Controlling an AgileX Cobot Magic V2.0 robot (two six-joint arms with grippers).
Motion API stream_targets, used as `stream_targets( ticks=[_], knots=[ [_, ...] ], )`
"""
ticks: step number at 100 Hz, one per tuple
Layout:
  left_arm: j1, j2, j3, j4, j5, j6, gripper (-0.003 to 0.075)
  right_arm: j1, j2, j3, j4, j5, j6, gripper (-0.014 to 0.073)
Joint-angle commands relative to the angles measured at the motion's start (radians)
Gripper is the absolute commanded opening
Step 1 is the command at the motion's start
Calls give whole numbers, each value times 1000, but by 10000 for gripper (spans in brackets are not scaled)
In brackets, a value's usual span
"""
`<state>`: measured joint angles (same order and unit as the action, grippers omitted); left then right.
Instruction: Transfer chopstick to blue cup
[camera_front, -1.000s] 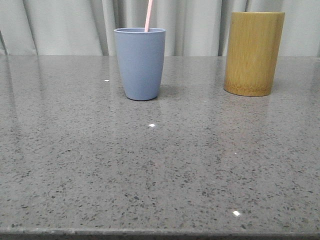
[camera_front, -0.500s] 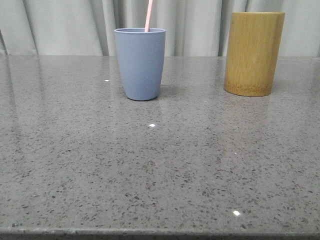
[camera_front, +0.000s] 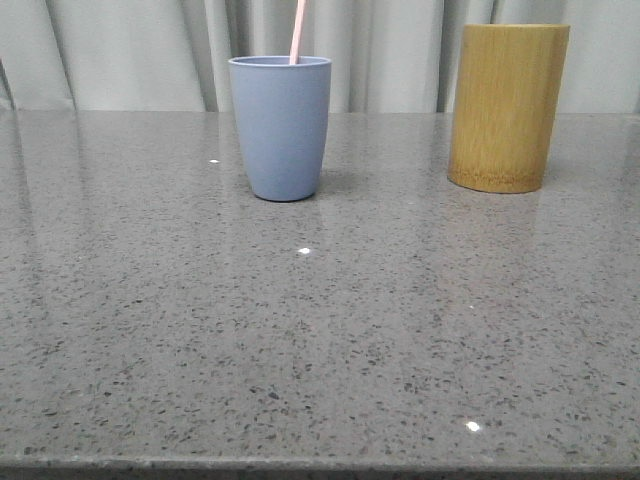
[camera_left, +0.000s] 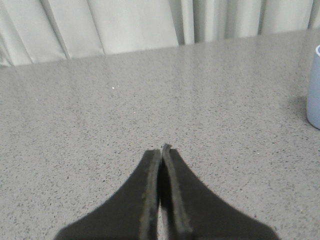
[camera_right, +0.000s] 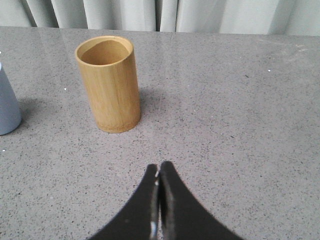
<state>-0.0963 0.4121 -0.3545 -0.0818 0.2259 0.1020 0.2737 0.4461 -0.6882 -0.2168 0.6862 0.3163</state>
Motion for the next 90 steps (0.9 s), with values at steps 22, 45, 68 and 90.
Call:
stream_targets(
  ticks=[22,45,68,90],
  knots=[
    [3,-283,310,22,-266,-1,-19,-5,8,-23,-23,-70,-1,-67],
    [3,-453,364,51,-209,-1,-19,-5,8,-23,-23,-70,-1,-67],
    [3,-451,364,106,-196,-18,-19,-5,8,-23,-23,-68,-1,-67],
    [3,-451,364,107,-196,-19,-19,-5,8,-23,-23,-68,-1,-67]
  ],
)
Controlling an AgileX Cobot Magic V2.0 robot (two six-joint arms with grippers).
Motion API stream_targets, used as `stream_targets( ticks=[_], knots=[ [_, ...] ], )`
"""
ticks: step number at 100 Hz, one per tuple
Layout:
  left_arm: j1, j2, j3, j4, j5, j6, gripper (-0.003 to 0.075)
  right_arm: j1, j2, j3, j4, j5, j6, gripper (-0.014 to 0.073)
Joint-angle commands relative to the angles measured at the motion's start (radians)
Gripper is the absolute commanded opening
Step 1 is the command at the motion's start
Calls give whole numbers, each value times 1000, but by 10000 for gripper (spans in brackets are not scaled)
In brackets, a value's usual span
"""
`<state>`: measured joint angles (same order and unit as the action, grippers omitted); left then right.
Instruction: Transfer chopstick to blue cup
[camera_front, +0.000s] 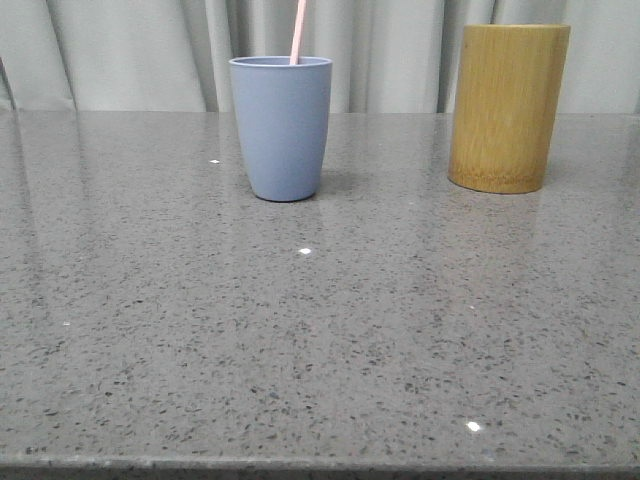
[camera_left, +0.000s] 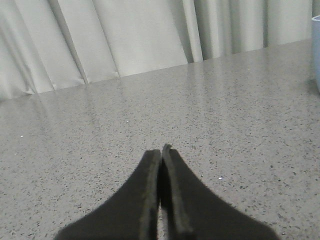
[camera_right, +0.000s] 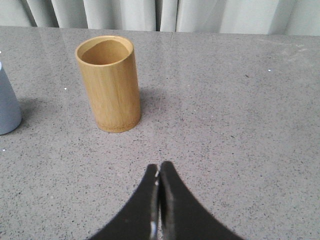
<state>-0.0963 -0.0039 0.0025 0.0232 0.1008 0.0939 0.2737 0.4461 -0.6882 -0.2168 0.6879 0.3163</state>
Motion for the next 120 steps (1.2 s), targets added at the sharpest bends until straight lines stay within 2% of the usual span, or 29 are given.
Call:
stream_targets(
  ticks=[1,91,99,120],
  knots=[
    [3,-35,7,2,-71,-11,-19,-5,8,-23,-23,-70,-1,-67],
    [3,-35,7,2,-71,-11,-19,-5,7,-17,-26,-71,-3,-67],
    [3,-35,7,2,-71,-11,-19,-5,-12,5,-65,-102,-23,-67],
    [3,-35,7,2,-71,-11,-19,-37,-130,158,-59,-236,-40,-67]
  ],
)
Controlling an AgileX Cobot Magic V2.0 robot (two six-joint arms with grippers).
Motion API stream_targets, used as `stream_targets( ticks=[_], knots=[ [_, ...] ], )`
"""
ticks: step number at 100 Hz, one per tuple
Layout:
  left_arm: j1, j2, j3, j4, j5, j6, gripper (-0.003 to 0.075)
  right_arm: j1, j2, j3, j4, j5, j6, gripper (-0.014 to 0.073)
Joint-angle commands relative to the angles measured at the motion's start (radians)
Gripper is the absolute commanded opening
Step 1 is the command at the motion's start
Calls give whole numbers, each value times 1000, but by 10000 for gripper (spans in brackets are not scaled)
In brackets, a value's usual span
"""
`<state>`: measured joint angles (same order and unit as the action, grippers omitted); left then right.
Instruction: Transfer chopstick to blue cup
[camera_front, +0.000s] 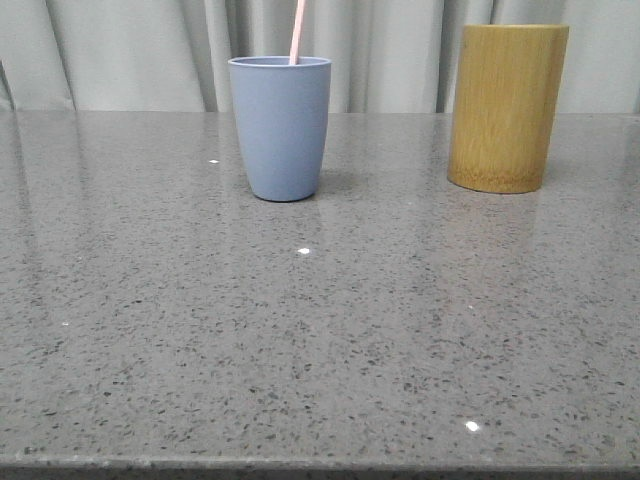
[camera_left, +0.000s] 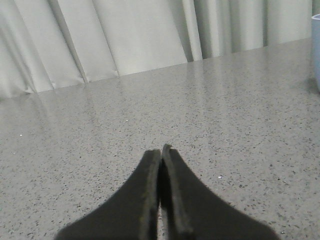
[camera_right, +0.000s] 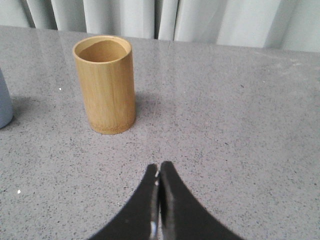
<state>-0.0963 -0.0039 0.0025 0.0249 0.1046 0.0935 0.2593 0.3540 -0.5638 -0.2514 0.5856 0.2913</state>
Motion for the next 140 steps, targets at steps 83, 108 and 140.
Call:
stream_targets(
  ticks=[83,108,140],
  knots=[
    [3,-35,7,0,-75,-10,-19,-176,-381,592,142,-529,-133,-67],
    [3,-35,7,0,-75,-10,-19,-176,-381,592,142,-536,-132,-67],
    [3,-35,7,0,-75,-10,-19,-176,-381,592,142,-536,-132,-67]
  ],
)
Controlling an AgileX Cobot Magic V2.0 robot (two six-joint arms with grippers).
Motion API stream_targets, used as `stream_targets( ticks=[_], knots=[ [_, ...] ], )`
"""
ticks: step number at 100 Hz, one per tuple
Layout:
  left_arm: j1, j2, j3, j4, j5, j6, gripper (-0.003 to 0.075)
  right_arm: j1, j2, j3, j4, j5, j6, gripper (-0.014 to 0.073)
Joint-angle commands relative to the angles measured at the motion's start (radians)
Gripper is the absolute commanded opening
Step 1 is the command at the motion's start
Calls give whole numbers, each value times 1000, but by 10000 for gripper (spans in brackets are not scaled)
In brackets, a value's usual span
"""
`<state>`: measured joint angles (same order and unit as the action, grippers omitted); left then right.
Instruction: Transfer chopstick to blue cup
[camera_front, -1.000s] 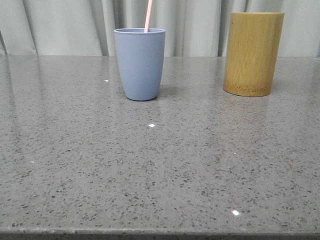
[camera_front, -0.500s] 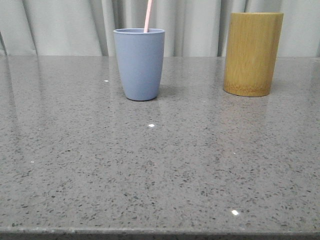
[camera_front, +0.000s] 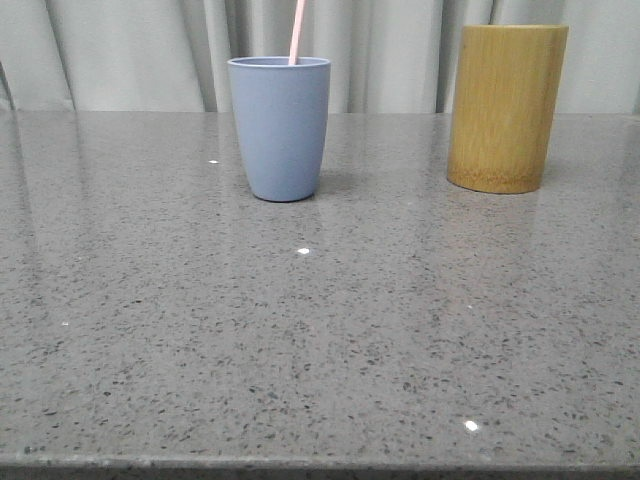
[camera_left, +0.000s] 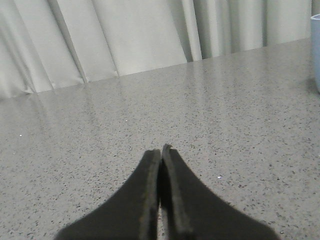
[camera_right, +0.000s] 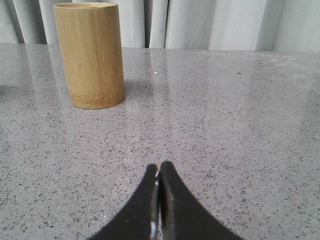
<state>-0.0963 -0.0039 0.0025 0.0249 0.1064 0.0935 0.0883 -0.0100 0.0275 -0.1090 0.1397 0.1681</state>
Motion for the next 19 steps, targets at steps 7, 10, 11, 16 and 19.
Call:
stream_targets(
  ticks=[7,10,11,16,19],
  knots=[
    [3,-35,7,0,-77,-10,-19,-5,-17,0,0,-90,-9,-67],
    [3,-35,7,0,-77,-10,-19,-5,-17,0,0,-90,-9,-67],
    [3,-35,7,0,-77,-10,-19,-5,-17,0,0,-90,-9,-67],
    [3,-35,7,0,-77,-10,-19,-5,-17,0,0,-90,-9,-67],
    [3,-35,7,0,-77,-10,-19,-5,-17,0,0,-90,-9,-67]
  ],
)
